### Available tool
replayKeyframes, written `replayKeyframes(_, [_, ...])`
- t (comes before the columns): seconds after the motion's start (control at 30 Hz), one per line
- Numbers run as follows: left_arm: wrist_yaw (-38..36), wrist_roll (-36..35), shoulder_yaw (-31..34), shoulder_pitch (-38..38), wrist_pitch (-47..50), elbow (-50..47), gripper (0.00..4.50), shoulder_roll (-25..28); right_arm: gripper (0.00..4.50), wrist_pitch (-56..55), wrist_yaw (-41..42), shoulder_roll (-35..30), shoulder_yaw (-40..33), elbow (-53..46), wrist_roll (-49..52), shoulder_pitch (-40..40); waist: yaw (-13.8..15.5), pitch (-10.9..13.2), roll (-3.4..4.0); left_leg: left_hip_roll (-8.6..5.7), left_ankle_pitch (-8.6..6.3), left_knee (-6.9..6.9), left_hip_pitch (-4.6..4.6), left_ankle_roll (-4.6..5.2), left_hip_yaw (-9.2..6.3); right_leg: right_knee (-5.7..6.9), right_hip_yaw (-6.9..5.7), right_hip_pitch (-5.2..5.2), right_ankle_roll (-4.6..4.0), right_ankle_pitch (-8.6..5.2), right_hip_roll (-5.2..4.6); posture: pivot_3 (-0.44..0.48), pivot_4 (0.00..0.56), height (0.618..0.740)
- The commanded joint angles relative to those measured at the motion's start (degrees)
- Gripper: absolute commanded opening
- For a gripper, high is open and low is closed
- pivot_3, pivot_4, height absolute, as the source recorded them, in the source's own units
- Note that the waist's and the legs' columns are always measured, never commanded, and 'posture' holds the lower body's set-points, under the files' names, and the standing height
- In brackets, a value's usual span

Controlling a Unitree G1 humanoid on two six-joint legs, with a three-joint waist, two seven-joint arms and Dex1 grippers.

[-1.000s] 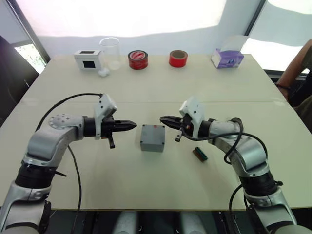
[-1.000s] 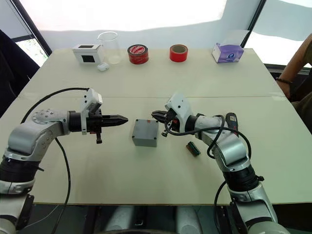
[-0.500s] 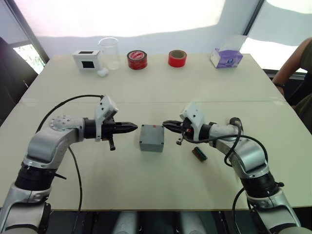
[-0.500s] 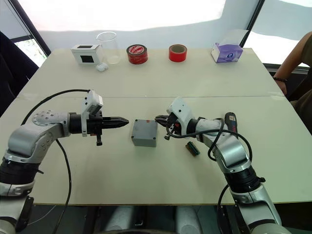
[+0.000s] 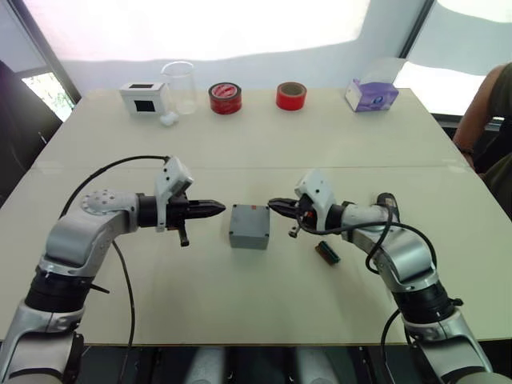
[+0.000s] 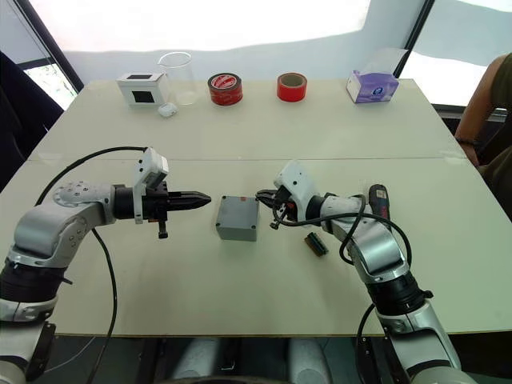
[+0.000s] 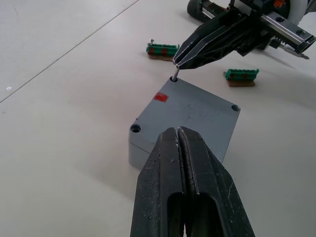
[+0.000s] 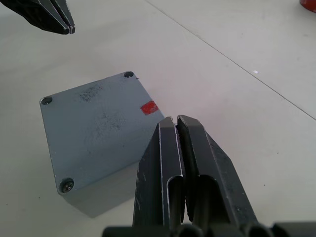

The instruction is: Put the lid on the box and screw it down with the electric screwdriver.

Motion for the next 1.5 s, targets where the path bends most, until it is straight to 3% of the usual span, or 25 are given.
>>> replayKeyframes(0.03, [0.17, -0.03, 0.63, 0.01, -1.03, -1.15, 0.0, 0.0, 0.02, -0.93, -0.06, 0.42, 0.2, -0.87, -0.4, -0.49, -0.01, 0.0, 0.0, 0.0, 0.0, 0.0, 0.0, 0.0, 0.0, 0.0, 0.0, 0.0, 0.0, 0.0, 0.0, 0.0, 0.15, 0.74])
replayKeyframes(0.23, [0.11, 0.05, 0.58, -0.05, -1.12, -1.09, 0.0, -0.05, 0.02, -0.95, -0.15, 0.52, 0.44, -0.42, -0.62, -0.69, 0.0, 0.0, 0.0, 0.0, 0.0, 0.0, 0.0, 0.0, 0.0, 0.0, 0.0, 0.0, 0.0, 0.0, 0.0, 0.0, 0.15, 0.74])
replayKeyframes(0.27, [0.1, 0.06, 0.57, -0.04, -1.11, -1.13, 0.0, -0.07, 0.55, -0.93, -0.14, 0.5, 0.42, -0.35, -0.62, -0.69, 0.0, 0.0, 0.0, 0.0, 0.0, 0.0, 0.0, 0.0, 0.0, 0.0, 0.0, 0.0, 0.0, 0.0, 0.0, 0.0, 0.15, 0.74])
replayKeyframes(0.33, [0.07, 0.05, 0.55, -0.06, -1.12, -1.13, 0.0, -0.15, 1.01, -0.84, -0.01, 0.32, 0.51, -0.27, -0.73, -0.69, -0.01, 0.0, 0.0, 0.0, 0.0, 0.0, 0.0, 0.0, 0.0, 0.0, 0.0, 0.0, 0.0, 0.0, 0.0, 0.0, 0.15, 0.74])
replayKeyframes(0.57, [-0.06, 0.23, 0.57, -0.35, -1.29, -0.84, 0.0, -0.56, 3.6, -0.22, -0.14, 0.37, -0.65, -0.17, -0.37, -1.05, 0.0, 0.0, 0.0, 0.0, 0.0, 0.0, 0.0, 0.0, 0.0, 0.0, 0.0, 0.0, 0.0, 0.0, 0.0, 0.0, 0.15, 0.74])
replayKeyframes(0.67, [0.3, -2.14, 1.48, -1.68, 0.22, -2.16, 0.0, -2.1, 4.46, 6.13, -2.82, 1.71, -8.05, -1.47, 5.2, -2.39, 0.1, 0.0, 0.0, 0.0, 0.0, 0.0, 0.0, 0.0, 0.0, 0.0, 0.0, 0.0, 0.0, 0.0, -0.01, 0.0, 0.15, 0.74])
replayKeyframes(0.8, [-0.31, -5.54, 1.26, -4.41, 2.98, -5.95, 0.0, -2.91, 4.46, 18.7, -5.84, -3.21, -18.34, -3.71, 10.68, -6.26, 0.32, 0.01, -0.01, -0.02, 0.0, 0.02, -0.04, 0.0, -0.01, 0.01, -0.01, 0.01, 0.0, 0.0, -0.07, 0.0, 0.15, 0.74])
replayKeyframes(0.9, [-1.56, -4.04, -1.72, -6.04, 1.89, -8.63, 0.0, -2.03, 4.46, 22.75, -4.74, -10.74, -19.89, -4.78, 10.7, -8.79, 0.13, 0.0, 0.0, -0.02, 0.0, -0.01, -0.03, 0.01, -0.01, -0.02, -0.01, 0.0, 0.0, 0.0, -0.07, 0.0, 0.15, 0.74])
replayKeyframes(1.1, [-2.19, -5.02, -3.83, -9.27, 1.69, -10.62, 0.0, -3.64, 4.46, 43.96, -7.76, -23.83, -21.67, -2.66, 10.76, -12.17, -0.06, 0.0, 0.01, 0.01, -0.01, -0.06, -0.02, 0.01, 0.02, -0.05, 0.02, -0.01, -0.01, 0.0, -0.03, 0.0, 0.15, 0.74])
replayKeyframes(1.2, [-3.22, -4.76, -4.86, -10.9, 0.86, -9.98, 0.0, -4.22, 4.46, 55.07, -5.0, -29.36, -24.87, 2.06, 17.45, -11.32, 0.02, 0.0, 0.01, 0.03, -0.01, -0.06, -0.02, 0.02, 0.03, -0.06, 0.04, 0.0, -0.01, -0.01, -0.03, 0.0, 0.15, 0.74])
replayKeyframes(1.33, [-5.09, -3.23, -6.96, -11.89, -1.41, -8.47, 0.0, -4.52, 4.46, 55.76, -2.32, -43.55, -20.27, 10.04, 26.01, -3.78, 1.16, 0.0, 0.02, -0.01, -0.09, -0.01, -0.04, 0.17, 0.05, -0.18, 0.0, 0.09, -0.01, 0.0, -0.08, 0.0, 0.15, 0.74])
replayKeyframes(1.5, [-5.4, -1.44, -8.54, -12.06, -4.09, -6.17, 0.0, -6.2, 4.46, 55.76, -5.54, -45.19, -18.42, 13.65, 27.41, -1.14, 0.37, -0.01, 0.03, 0.03, -0.13, 0.04, 0.06, 0.23, 0.21, -0.15, 0.09, 0.12, 0.01, 0.01, -0.07, 0.0, 0.15, 0.74])
